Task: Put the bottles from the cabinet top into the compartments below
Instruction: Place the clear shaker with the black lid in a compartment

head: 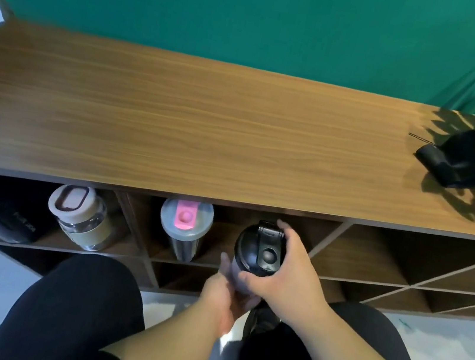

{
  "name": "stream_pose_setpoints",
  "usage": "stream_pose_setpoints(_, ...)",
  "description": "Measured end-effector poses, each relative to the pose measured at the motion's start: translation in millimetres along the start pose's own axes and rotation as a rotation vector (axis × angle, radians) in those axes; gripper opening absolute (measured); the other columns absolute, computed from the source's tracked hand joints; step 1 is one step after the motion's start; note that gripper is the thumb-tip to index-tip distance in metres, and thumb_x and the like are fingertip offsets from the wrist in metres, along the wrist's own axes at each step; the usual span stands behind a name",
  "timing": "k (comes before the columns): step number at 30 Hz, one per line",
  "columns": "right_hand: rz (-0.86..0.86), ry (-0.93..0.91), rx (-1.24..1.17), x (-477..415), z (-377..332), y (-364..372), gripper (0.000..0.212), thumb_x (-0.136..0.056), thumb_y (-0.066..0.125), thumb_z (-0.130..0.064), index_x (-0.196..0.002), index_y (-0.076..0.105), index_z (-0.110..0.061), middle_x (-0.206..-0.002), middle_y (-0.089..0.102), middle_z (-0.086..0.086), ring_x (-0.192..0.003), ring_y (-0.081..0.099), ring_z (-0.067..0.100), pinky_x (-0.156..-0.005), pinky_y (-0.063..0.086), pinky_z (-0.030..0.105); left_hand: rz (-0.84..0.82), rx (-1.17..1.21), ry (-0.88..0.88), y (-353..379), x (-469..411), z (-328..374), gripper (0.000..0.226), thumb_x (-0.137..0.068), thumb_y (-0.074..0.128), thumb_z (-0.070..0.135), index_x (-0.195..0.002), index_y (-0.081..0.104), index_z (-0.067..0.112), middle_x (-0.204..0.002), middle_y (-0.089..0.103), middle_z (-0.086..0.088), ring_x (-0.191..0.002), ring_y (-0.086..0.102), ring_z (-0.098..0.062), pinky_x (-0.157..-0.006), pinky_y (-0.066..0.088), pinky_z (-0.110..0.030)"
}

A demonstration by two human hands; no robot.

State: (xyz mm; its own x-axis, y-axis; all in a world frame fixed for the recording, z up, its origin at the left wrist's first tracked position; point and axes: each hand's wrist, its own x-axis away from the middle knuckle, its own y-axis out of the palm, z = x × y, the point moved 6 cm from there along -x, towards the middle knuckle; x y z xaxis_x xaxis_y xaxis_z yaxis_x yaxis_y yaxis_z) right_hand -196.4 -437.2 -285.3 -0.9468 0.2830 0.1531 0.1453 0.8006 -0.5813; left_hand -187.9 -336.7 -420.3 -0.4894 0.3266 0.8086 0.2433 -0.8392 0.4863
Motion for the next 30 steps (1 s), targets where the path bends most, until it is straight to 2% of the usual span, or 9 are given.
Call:
stream_pose_setpoints(1, -0.015, -0.018, 0.036, -6, 2, 1, 0.113, -0.052, 0.091, -0.042, -0.146, 0.029, -0.035, -0.133, 0.05, -0.018, -0.117, 0.052, -0.001, -0.095, 0.043, 0.018, 0.005, 0.004, -0.011, 3, -3, 0, 0.062, -0.098, 0.047, 0.06, -0.127, 0.07, 0.011, -0.119, 0.077, -0.02, -0.112, 0.072, -0.038, -0.099, 0.057, -0.053)
stream_pose_setpoints(3, -0.026, -0.041, 0.075, -18, 6, 0, 0.11, -0.054, 0.09, -0.038, -0.146, 0.031, -0.031, -0.136, 0.043, -0.015, -0.117, 0.047, -0.002, -0.092, 0.038, 0.011, 0.006, 0.049, -0.021, 7, -9, 2, 0.049, -0.104, 0.045, 0.047, -0.122, 0.072, 0.011, -0.121, 0.076, -0.02, -0.104, 0.072, -0.037, -0.072, 0.064, -0.044)
stream_pose_setpoints(5, -0.037, -0.047, 0.1, -27, 10, 1, 0.108, -0.056, 0.09, -0.033, -0.147, 0.031, -0.029, -0.134, 0.038, -0.014, -0.113, 0.043, -0.003, -0.083, 0.032, 0.001, 0.004, 0.109, -0.027, 10, -17, 5, 0.048, -0.105, 0.042, 0.045, -0.119, 0.072, 0.011, -0.124, 0.075, -0.02, -0.1, 0.071, -0.036, -0.058, 0.061, -0.035)
stream_pose_setpoints(8, -0.058, -0.067, 0.139, -38, 16, 6, 0.106, -0.056, 0.09, -0.03, -0.145, 0.033, -0.028, -0.132, 0.038, -0.013, -0.11, 0.043, -0.005, -0.078, 0.03, -0.005, 0.034, 0.2, -0.016, 9, -23, 8, 0.055, -0.105, 0.038, 0.047, -0.128, 0.069, 0.008, -0.13, 0.072, -0.02, -0.109, 0.069, -0.037, -0.07, 0.06, -0.04)
stream_pose_setpoints(11, -0.073, -0.065, 0.131, -45, 23, 11, 0.102, -0.058, 0.09, -0.027, -0.143, 0.035, -0.027, -0.13, 0.04, -0.012, -0.111, 0.046, -0.001, -0.08, 0.033, -0.002, 0.033, 0.243, -0.031, 7, -25, 7, 0.06, -0.105, 0.037, 0.05, -0.131, 0.065, 0.004, -0.133, 0.069, -0.022, -0.125, 0.063, -0.039, -0.101, 0.051, -0.049)
stream_pose_setpoints(13, -0.073, -0.062, 0.126, -48, 25, 12, 0.099, -0.06, 0.09, -0.026, -0.142, 0.035, -0.028, -0.129, 0.041, -0.012, -0.111, 0.049, 0.003, -0.079, 0.036, 0.003, 0.013, 0.246, -0.027, 8, -26, 8, 0.062, -0.104, 0.038, 0.053, -0.13, 0.065, 0.004, -0.134, 0.068, -0.021, -0.125, 0.062, -0.038, -0.114, 0.044, -0.048)
stream_pose_setpoints(20, -0.068, -0.034, 0.165, -57, 33, 19, 0.091, -0.06, 0.087, -0.035, -0.133, 0.032, -0.034, -0.128, 0.054, -0.004, -0.107, 0.058, 0.012, -0.067, 0.036, 0.003, -0.018, 0.317, -0.054, 5, -34, 12, 0.083, -0.092, 0.041, 0.073, -0.135, 0.057, 0.004, -0.137, 0.063, -0.023, -0.131, 0.057, -0.039, -0.119, 0.037, -0.049)
stream_pose_setpoints(25, -0.047, -0.051, 0.163, -60, 33, 21, 0.092, -0.061, 0.088, -0.032, -0.136, 0.035, -0.028, -0.138, 0.045, -0.005, -0.119, 0.053, 0.015, -0.084, 0.038, 0.017, -0.036, 0.326, -0.063, 5, -36, 15, 0.092, -0.089, 0.039, 0.079, -0.138, 0.055, 0.002, -0.14, 0.06, -0.023, -0.132, 0.056, -0.037, -0.12, 0.035, -0.048)
stream_pose_setpoints(30, -0.029, -0.051, 0.165, -63, 33, 24, 0.09, -0.062, 0.088, -0.032, -0.135, 0.036, -0.028, -0.138, 0.047, -0.005, -0.119, 0.053, 0.017, -0.085, 0.04, 0.02, -0.066, 0.332, -0.068, 6, -38, 18, 0.085, -0.093, 0.041, 0.072, -0.137, 0.057, 0.002, -0.145, 0.058, -0.024, -0.137, 0.053, -0.037, -0.121, 0.035, -0.047)
